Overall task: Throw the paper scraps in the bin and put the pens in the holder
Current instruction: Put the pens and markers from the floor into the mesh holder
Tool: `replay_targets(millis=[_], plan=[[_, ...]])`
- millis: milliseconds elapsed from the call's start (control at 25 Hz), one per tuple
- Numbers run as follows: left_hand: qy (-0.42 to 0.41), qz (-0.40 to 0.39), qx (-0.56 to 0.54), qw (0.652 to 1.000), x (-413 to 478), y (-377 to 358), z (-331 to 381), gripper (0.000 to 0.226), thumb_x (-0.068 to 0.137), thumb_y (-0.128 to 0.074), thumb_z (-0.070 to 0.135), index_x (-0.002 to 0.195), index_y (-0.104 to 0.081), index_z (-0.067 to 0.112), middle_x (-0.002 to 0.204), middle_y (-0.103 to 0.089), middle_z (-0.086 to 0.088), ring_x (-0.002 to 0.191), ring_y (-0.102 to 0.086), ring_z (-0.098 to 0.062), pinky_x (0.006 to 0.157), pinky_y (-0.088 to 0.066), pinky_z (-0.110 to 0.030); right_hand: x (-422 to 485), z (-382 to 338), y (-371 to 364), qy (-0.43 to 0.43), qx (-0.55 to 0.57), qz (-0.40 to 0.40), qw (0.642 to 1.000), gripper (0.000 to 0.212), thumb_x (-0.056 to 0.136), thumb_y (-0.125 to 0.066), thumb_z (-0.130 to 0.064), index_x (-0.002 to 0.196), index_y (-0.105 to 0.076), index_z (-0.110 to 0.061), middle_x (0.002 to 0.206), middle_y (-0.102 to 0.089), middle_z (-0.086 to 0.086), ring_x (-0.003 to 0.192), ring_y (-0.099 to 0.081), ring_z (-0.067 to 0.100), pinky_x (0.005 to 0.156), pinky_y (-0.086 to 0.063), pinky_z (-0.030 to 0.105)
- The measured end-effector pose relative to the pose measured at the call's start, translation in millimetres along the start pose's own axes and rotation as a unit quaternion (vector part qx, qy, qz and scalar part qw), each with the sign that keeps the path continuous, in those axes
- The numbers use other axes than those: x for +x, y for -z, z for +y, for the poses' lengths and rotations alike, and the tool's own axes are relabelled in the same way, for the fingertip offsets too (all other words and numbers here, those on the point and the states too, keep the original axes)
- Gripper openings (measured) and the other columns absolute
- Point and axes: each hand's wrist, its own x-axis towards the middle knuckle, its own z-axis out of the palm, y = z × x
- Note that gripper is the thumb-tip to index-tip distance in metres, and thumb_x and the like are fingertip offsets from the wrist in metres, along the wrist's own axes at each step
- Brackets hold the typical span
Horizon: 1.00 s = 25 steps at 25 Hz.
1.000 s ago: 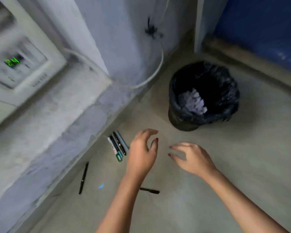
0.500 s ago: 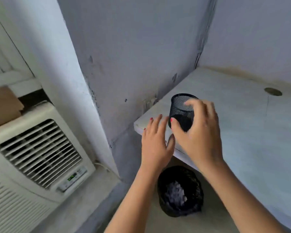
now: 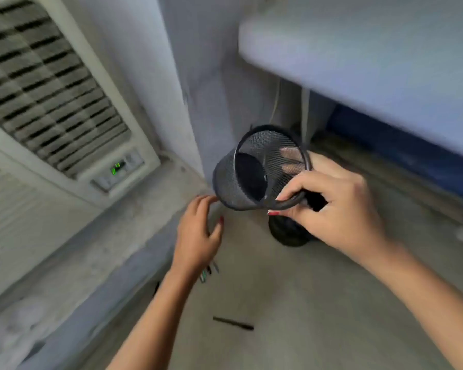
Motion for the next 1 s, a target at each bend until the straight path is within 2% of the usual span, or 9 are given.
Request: replay_targets(millis=[120, 240, 360, 520, 640, 760, 840, 920, 1000], plan=[[0.037, -0.060, 0.078, 0.994, -78, -66, -139, 0.040, 0.076, -0.047, 0.021, 0.115, -0.052, 0.010, 0.117, -0.057, -0.016, 0.111, -0.053, -0.032, 0.091, -0.041, -0.036, -110, 91, -128, -0.056, 0.022, -0.125, 0.990, 0.014, 0.061, -0.080, -0.017, 0.064, -0.069, -0.010, 0.084, -0.064, 0.003, 0.079, -0.059, 0.010, 0.070, -0.044, 0.016], [-0.097, -0.185, 0.214, 0.954, -132, -129, -255, 0.034, 0.075, -0.053, 0.015, 0.110, -0.050, 0.016, 0.113, -0.061, -0.017, 0.112, -0.054, -0.038, 0.092, -0.043, -0.050, -204, 189, -230, -0.140, 0.037, -0.244, 0.959, 0.014, 0.060, -0.085, -0.009, 0.067, -0.072, -0.012, 0.081, -0.066, 0.003, 0.077, -0.063, 0.017, 0.070, -0.049, 0.027], [-0.224, -0.273, 0.226, 0.908, -144, -185, -328, 0.029, 0.078, -0.057, 0.024, 0.106, -0.053, 0.014, 0.104, -0.064, -0.014, 0.093, -0.062, -0.032, 0.079, -0.053, -0.038, -250, 263, -296, -0.151, -0.003, -0.291, 0.945, 0.016, 0.057, -0.085, -0.010, 0.069, -0.075, -0.011, 0.090, -0.069, 0.013, 0.087, -0.065, 0.027, 0.075, -0.052, 0.034], [-0.250, -0.368, 0.170, 0.880, -170, -245, -319, 0.058, 0.071, -0.066, 0.055, 0.113, -0.046, 0.020, 0.116, -0.055, -0.008, 0.098, -0.054, -0.026, 0.081, -0.043, -0.032, -239, 295, -311, -0.059, -0.048, -0.368, 0.927, 0.026, 0.063, -0.084, -0.023, 0.085, -0.074, -0.014, 0.112, -0.062, 0.006, 0.110, -0.058, 0.027, 0.091, -0.047, 0.026], [-0.227, -0.405, 0.241, 0.852, -175, -268, -305, 0.054, 0.079, -0.066, 0.042, 0.118, -0.043, 0.013, 0.120, -0.049, -0.015, 0.101, -0.048, -0.033, 0.080, -0.042, -0.040, -196, 264, -295, -0.062, -0.102, -0.464, 0.878, 0.065, 0.066, -0.075, -0.049, 0.123, -0.053, -0.026, 0.146, -0.033, 0.008, 0.138, -0.029, 0.021, 0.100, -0.025, 0.016], [-0.200, -0.434, 0.323, 0.817, -177, -274, -292, 0.032, 0.088, -0.054, 0.015, 0.116, -0.042, 0.002, 0.122, -0.045, -0.023, 0.105, -0.048, -0.041, 0.078, -0.042, -0.046, -147, 233, -308, -0.075, -0.033, -0.251, 0.964, 0.040, 0.081, -0.069, -0.033, 0.116, -0.056, -0.019, 0.132, -0.053, 0.007, 0.122, -0.048, 0.022, 0.088, -0.032, 0.020], [-0.195, -0.448, 0.338, 0.804, -184, -268, -293, 0.027, 0.091, -0.046, 0.007, 0.115, -0.041, -0.003, 0.119, -0.046, -0.028, 0.102, -0.050, -0.043, 0.077, -0.041, -0.047, -129, 235, -340, -0.058, -0.082, -0.261, 0.960, 0.025, 0.088, -0.058, -0.014, 0.113, -0.059, -0.014, 0.117, -0.061, 0.009, 0.107, -0.056, 0.024, 0.078, -0.036, 0.022], [-0.213, -0.465, 0.288, 0.810, -183, -243, -294, 0.024, 0.090, -0.043, 0.001, 0.113, -0.040, -0.004, 0.115, -0.047, -0.029, 0.096, -0.052, -0.041, 0.078, -0.042, -0.048, -120, 250, -377, -0.036, -0.152, -0.372, 0.915, 0.031, 0.088, -0.050, -0.005, 0.117, -0.057, -0.015, 0.118, -0.060, 0.011, 0.106, -0.055, 0.026, 0.078, -0.040, 0.027], [-0.162, -0.435, 0.149, 0.873, -180, -204, -289, 0.029, 0.088, -0.039, -0.004, 0.116, -0.040, 0.001, 0.110, -0.049, -0.017, 0.090, -0.053, -0.026, 0.080, -0.044, -0.034, -116, 261, -403, -0.031, -0.204, -0.433, 0.877, 0.034, 0.087, -0.057, -0.010, 0.120, -0.055, -0.014, 0.124, -0.057, 0.013, 0.110, -0.054, 0.029, 0.085, -0.045, 0.031]])
